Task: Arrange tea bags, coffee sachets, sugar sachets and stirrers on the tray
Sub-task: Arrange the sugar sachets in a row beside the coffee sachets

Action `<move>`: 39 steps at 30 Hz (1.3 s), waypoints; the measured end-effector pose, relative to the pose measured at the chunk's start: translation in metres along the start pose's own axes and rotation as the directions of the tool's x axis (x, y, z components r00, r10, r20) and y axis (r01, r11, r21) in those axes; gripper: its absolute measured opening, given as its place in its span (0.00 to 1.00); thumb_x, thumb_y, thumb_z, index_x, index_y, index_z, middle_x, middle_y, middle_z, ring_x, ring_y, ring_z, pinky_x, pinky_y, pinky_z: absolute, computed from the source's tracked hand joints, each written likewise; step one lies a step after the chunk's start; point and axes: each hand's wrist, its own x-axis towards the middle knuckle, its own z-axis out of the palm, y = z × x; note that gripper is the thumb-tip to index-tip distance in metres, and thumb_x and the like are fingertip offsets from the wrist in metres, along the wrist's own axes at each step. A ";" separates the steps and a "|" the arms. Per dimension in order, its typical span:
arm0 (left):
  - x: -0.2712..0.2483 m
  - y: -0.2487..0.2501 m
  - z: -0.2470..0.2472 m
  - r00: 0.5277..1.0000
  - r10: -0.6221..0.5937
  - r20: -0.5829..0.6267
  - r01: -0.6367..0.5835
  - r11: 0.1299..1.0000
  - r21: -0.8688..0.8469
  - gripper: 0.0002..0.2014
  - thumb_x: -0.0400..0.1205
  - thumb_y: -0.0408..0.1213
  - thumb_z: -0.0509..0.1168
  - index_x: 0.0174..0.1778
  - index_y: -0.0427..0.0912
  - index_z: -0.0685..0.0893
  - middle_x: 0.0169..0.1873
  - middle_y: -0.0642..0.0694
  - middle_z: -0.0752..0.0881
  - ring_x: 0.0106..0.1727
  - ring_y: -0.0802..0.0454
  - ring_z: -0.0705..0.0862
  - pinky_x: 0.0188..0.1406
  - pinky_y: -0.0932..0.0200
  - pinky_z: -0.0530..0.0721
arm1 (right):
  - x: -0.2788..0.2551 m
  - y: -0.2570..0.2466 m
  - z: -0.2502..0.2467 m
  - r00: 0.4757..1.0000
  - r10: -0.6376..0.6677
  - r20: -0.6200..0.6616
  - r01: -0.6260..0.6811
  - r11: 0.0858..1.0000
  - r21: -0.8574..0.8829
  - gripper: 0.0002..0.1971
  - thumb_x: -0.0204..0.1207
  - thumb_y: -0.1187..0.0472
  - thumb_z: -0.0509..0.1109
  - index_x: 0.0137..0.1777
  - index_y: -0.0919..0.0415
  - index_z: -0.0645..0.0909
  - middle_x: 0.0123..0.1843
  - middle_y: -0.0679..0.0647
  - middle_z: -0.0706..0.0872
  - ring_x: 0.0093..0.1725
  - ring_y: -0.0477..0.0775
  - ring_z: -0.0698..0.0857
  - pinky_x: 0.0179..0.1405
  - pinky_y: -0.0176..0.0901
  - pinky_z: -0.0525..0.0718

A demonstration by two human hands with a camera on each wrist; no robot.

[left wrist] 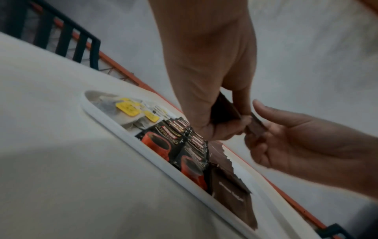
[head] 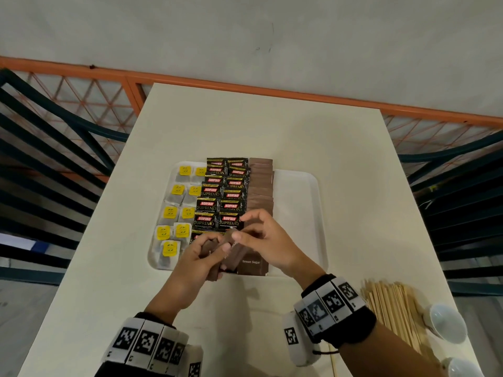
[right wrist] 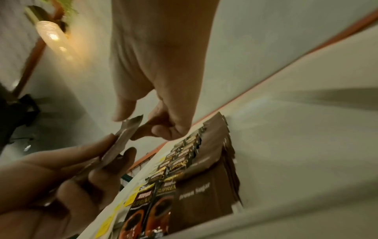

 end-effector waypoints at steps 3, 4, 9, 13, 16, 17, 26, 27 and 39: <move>0.003 0.001 0.004 0.998 -0.024 -0.063 0.018 0.996 -0.091 0.02 0.81 0.34 0.62 0.46 0.44 0.80 0.32 0.50 0.85 0.28 0.58 0.82 0.23 0.63 0.81 | -0.003 0.012 0.004 0.994 0.090 0.064 -0.086 0.994 -0.063 0.16 0.73 0.52 0.72 0.56 0.52 0.72 0.50 0.46 0.83 0.46 0.39 0.81 0.44 0.31 0.77; 0.003 0.000 0.004 0.998 -0.022 -0.055 0.018 0.997 -0.079 0.03 0.82 0.35 0.62 0.46 0.45 0.80 0.33 0.50 0.85 0.29 0.58 0.83 0.24 0.62 0.82 | -0.003 0.016 0.006 0.992 0.093 0.085 -0.086 0.993 -0.085 0.14 0.73 0.52 0.73 0.54 0.51 0.73 0.50 0.46 0.83 0.47 0.41 0.81 0.46 0.32 0.77; 0.004 -0.002 0.005 0.998 -0.055 0.028 0.056 0.997 -0.043 0.06 0.82 0.31 0.60 0.48 0.46 0.79 0.36 0.47 0.86 0.31 0.53 0.85 0.29 0.59 0.85 | 0.004 0.021 0.004 0.995 0.083 -0.047 -0.081 0.996 0.029 0.06 0.77 0.63 0.68 0.45 0.51 0.75 0.43 0.48 0.83 0.43 0.46 0.82 0.48 0.41 0.81; 0.005 -0.003 0.000 0.994 -0.104 0.036 0.107 0.988 -0.115 0.14 0.83 0.24 0.54 0.52 0.46 0.79 0.42 0.43 0.88 0.35 0.47 0.87 0.31 0.56 0.87 | 0.013 0.015 -0.021 0.986 0.087 -0.140 -0.053 0.971 0.234 0.06 0.79 0.69 0.64 0.49 0.58 0.76 0.47 0.55 0.82 0.44 0.50 0.84 0.47 0.43 0.88; 0.006 -0.003 -0.006 0.993 -0.114 0.031 0.117 0.982 -0.146 0.18 0.83 0.23 0.51 0.57 0.47 0.79 0.43 0.40 0.87 0.39 0.44 0.89 0.33 0.53 0.88 | 0.022 0.013 -0.044 0.978 0.068 -0.199 -0.023 0.975 0.221 0.07 0.78 0.71 0.65 0.52 0.61 0.78 0.52 0.60 0.80 0.48 0.54 0.83 0.40 0.40 0.89; 0.007 -0.004 -0.007 0.993 -0.115 0.029 0.118 0.981 -0.155 0.18 0.83 0.23 0.51 0.59 0.48 0.78 0.44 0.39 0.88 0.40 0.43 0.89 0.33 0.53 0.89 | 0.025 0.014 -0.049 0.974 0.066 -0.216 -0.032 0.987 0.159 0.09 0.77 0.71 0.66 0.54 0.61 0.78 0.52 0.62 0.81 0.47 0.55 0.83 0.40 0.39 0.88; 0.007 -0.010 -0.017 0.995 -0.089 0.045 0.095 0.981 -0.167 0.21 0.82 0.23 0.55 0.65 0.52 0.74 0.54 0.38 0.86 0.50 0.43 0.89 0.43 0.47 0.89 | 0.044 0.029 -0.047 0.981 0.005 -0.195 -0.080 0.922 -0.379 0.09 0.70 0.64 0.75 0.50 0.59 0.84 0.40 0.50 0.85 0.38 0.45 0.81 0.42 0.40 0.81; 0.007 -0.010 -0.018 0.995 -0.088 0.046 0.094 0.983 -0.157 0.21 0.82 0.24 0.56 0.66 0.52 0.74 0.55 0.38 0.86 0.52 0.43 0.88 0.45 0.46 0.88 | 0.044 0.030 -0.045 0.979 0.003 -0.205 -0.084 0.918 -0.388 0.09 0.70 0.64 0.75 0.50 0.59 0.84 0.39 0.48 0.84 0.39 0.46 0.82 0.44 0.41 0.82; 0.013 -0.006 -0.011 0.998 0.029 0.051 -0.021 0.988 -0.154 0.15 0.79 0.22 0.60 0.57 0.43 0.80 0.50 0.43 0.87 0.46 0.53 0.88 0.38 0.61 0.87 | 0.037 0.030 -0.032 0.945 -0.144 -0.294 -0.059 0.808 -0.586 0.16 0.74 0.53 0.72 0.59 0.57 0.78 0.54 0.51 0.74 0.53 0.45 0.75 0.55 0.34 0.72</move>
